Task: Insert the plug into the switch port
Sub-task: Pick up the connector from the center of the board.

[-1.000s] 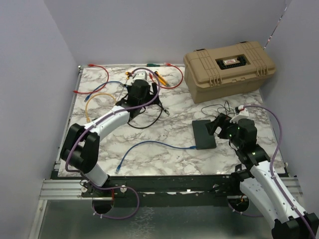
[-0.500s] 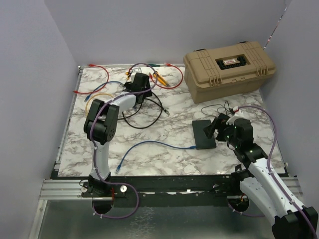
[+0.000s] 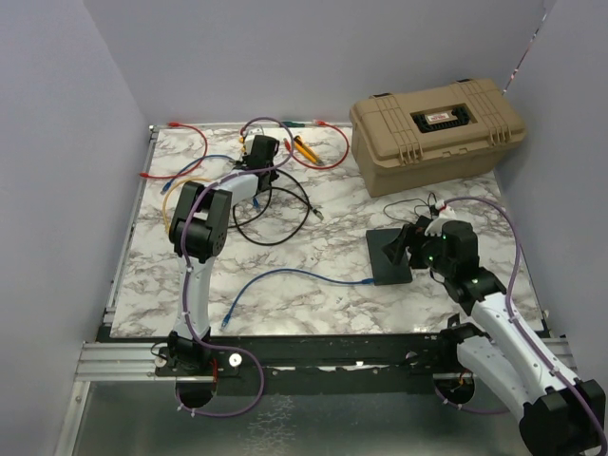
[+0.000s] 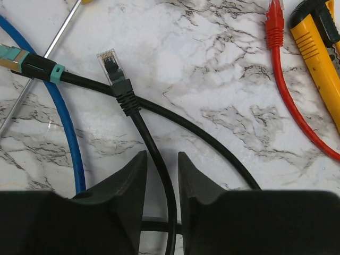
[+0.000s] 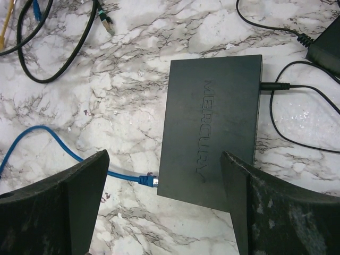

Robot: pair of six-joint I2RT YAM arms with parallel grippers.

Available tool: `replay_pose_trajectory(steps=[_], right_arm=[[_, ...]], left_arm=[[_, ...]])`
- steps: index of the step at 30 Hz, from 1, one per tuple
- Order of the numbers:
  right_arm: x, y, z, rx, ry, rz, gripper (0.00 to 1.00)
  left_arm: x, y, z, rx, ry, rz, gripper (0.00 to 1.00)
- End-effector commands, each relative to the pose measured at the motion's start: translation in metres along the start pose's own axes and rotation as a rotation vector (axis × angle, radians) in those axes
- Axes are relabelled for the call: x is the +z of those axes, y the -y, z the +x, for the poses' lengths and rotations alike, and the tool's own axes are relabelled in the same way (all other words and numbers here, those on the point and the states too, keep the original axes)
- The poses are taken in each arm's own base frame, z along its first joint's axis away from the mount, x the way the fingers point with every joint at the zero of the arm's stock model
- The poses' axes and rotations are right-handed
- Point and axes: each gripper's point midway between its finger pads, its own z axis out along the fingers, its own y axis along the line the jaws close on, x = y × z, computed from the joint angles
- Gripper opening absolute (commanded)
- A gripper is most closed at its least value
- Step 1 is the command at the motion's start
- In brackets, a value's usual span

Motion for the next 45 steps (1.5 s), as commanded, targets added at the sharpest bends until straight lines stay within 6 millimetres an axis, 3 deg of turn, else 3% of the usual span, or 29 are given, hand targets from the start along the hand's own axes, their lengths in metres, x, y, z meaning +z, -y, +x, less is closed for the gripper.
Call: replay_pose_trajectory(steps=[1, 6, 9, 16, 20, 27, 34, 40, 45], right_arm=[[0.002, -0.009, -0.01, -0.029, 0.01, -0.032, 0.88], [0.003, -0.008, -0.009, -0.03, 0.004, -0.034, 0.88], [0.003, -0.01, -0.008, -0.033, 0.0, -0.045, 0.88], [0.005, -0.016, -0.012, -0.043, 0.016, -0.08, 0.88], [0.005, -0.025, -0.018, -0.052, 0.021, -0.123, 0.88], [0.005, -0.038, -0.028, -0.062, 0.01, -0.17, 0.93], [0.007, -0.053, -0.025, -0.101, -0.029, -0.269, 0.93], [0.011, -0.068, -0.023, -0.112, -0.069, -0.362, 0.93], [0.015, -0.074, -0.032, -0.112, -0.06, -0.383, 0.93]], left_arm=[[0.002, -0.006, 0.011, 0.0, -0.03, 0.007, 0.23], [-0.008, -0.011, 0.014, 0.029, -0.044, 0.017, 0.09], [-0.018, -0.01, 0.003, 0.053, -0.016, 0.044, 0.0], [-0.057, 0.009, -0.022, 0.193, 0.012, 0.195, 0.0], [-0.083, 0.009, -0.038, 0.303, 0.048, 0.235, 0.0], [-0.142, 0.016, -0.064, 0.454, 0.144, 0.354, 0.0], [-0.197, 0.019, -0.057, 0.553, 0.224, 0.427, 0.0], [-0.246, 0.034, -0.033, 0.706, 0.293, 0.486, 0.0], [-0.269, 0.033, -0.02, 0.799, 0.344, 0.458, 0.0]])
